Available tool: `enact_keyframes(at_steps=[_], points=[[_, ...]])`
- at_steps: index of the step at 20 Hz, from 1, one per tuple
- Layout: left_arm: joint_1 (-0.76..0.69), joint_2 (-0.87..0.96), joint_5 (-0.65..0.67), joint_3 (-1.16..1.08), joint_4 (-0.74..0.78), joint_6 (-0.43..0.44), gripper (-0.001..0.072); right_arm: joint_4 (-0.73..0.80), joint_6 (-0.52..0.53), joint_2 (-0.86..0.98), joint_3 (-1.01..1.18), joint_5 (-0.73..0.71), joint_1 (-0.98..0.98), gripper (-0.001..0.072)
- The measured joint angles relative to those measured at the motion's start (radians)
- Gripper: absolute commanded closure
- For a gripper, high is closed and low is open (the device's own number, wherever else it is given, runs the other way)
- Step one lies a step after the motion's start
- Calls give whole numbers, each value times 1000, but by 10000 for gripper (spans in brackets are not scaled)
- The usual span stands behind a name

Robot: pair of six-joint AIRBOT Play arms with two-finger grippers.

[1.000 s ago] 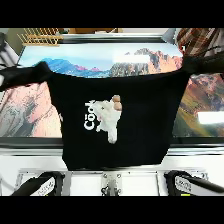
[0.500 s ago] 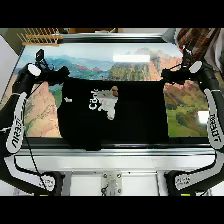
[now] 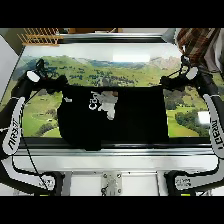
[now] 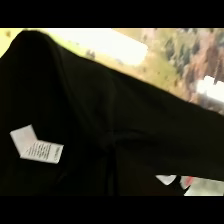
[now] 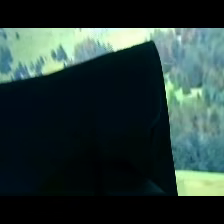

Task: Fold the clothes and pants, and hang the long-sleeved shirts on hangers.

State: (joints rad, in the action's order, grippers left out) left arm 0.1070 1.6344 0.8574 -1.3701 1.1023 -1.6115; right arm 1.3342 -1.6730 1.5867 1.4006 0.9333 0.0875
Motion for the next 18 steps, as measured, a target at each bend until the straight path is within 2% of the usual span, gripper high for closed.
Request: enact_keyframes(at_steps=[5, 7, 8, 9, 10, 14, 18], points=[[4, -27, -6, 141, 3, 40, 697, 15, -4, -53, -184, -19, -33, 701], [4, -30, -5, 172, 3, 43, 693, 16, -5, -60, -234, -24, -42, 653], [4, -33, -5, 183, 3, 48, 490, 9, -7, -62, -251, -24, -44, 402], [5, -38, -2, 190, 3, 50, 189, 1, -7, -66, -262, -22, -45, 178], [6, -50, -2, 195, 3, 50, 218, -11, -7, -75, -271, -21, -46, 163], [16, -159, 0, 204, 3, 50, 221, -39, -3, -187, -288, 16, -29, 178], [-1, -296, 119, 225, 4, 66, 221, 28, -3, -399, -390, 152, 42, 177]])
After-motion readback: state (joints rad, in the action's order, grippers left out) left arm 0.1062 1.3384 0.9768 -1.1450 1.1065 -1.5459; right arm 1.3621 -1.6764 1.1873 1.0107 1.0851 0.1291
